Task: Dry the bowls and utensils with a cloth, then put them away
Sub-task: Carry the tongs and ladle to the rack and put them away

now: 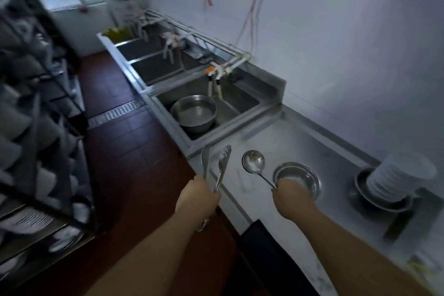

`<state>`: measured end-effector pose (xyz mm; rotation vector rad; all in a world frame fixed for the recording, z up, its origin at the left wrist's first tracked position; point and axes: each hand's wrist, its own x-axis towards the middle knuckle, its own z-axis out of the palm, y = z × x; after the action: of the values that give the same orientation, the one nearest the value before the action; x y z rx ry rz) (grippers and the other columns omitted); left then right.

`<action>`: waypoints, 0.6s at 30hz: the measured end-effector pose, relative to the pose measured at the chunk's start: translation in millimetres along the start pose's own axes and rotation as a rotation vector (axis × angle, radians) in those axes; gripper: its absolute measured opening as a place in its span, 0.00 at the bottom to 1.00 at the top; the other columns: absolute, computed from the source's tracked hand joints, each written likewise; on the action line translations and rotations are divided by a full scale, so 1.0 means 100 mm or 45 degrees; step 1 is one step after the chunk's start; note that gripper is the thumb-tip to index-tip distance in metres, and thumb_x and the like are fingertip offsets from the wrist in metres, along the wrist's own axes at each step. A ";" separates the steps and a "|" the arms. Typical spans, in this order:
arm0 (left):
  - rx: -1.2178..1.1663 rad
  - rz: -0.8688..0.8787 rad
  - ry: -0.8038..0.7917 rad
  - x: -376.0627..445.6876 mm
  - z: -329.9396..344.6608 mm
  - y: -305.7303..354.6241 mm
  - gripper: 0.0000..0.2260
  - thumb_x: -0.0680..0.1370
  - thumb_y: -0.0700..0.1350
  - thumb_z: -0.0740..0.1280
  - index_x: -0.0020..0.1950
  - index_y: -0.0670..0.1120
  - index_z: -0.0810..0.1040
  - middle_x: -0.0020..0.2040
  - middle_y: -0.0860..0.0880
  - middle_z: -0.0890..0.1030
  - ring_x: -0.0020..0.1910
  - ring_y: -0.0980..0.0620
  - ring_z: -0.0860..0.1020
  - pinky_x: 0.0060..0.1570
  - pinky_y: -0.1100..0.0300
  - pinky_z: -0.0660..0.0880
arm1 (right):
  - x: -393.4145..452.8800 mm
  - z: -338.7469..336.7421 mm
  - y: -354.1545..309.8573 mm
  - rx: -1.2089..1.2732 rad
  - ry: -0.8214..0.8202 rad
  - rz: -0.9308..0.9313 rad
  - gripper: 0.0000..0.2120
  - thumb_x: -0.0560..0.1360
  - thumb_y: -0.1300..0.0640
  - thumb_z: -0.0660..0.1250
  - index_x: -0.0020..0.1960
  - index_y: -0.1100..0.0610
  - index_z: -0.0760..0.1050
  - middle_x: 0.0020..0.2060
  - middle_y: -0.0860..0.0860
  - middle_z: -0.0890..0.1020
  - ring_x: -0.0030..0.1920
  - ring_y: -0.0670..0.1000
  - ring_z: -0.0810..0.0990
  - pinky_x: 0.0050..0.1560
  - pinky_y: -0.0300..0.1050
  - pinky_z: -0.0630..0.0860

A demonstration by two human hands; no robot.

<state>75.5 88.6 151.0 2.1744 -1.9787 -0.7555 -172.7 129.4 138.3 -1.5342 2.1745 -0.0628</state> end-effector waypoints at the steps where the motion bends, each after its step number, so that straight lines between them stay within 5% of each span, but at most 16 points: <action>1: -0.013 -0.041 0.037 -0.05 -0.10 -0.13 0.19 0.77 0.60 0.71 0.54 0.47 0.71 0.48 0.49 0.78 0.44 0.50 0.80 0.35 0.56 0.74 | -0.01 0.00 -0.16 -0.010 0.009 -0.058 0.09 0.86 0.55 0.58 0.50 0.56 0.74 0.46 0.55 0.79 0.46 0.57 0.79 0.45 0.48 0.74; 6: -0.115 -0.245 0.171 -0.34 -0.59 -0.90 0.20 0.75 0.58 0.73 0.57 0.48 0.72 0.48 0.51 0.80 0.44 0.51 0.82 0.38 0.55 0.77 | -0.15 0.14 -1.06 -0.033 -0.017 -0.327 0.18 0.87 0.55 0.60 0.38 0.56 0.66 0.36 0.48 0.72 0.36 0.48 0.71 0.30 0.39 0.61; 11: -0.179 -0.427 0.304 -0.75 -1.06 -1.93 0.19 0.75 0.58 0.73 0.55 0.48 0.72 0.48 0.51 0.80 0.42 0.53 0.79 0.35 0.58 0.71 | -0.58 0.38 -2.14 -0.020 -0.092 -0.537 0.13 0.86 0.54 0.61 0.45 0.58 0.76 0.43 0.54 0.81 0.44 0.54 0.81 0.45 0.48 0.79; 18: -0.280 -0.615 0.450 -1.46 -1.62 -3.58 0.24 0.75 0.58 0.73 0.62 0.44 0.74 0.51 0.47 0.83 0.50 0.45 0.82 0.45 0.55 0.75 | -1.42 1.09 -3.67 -0.105 -0.129 -0.810 0.14 0.86 0.51 0.61 0.44 0.54 0.75 0.39 0.52 0.81 0.37 0.53 0.81 0.35 0.48 0.75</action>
<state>463.8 241.4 191.0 2.4594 -1.1638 -0.5494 230.1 145.5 202.5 -2.1660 1.5539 -0.0982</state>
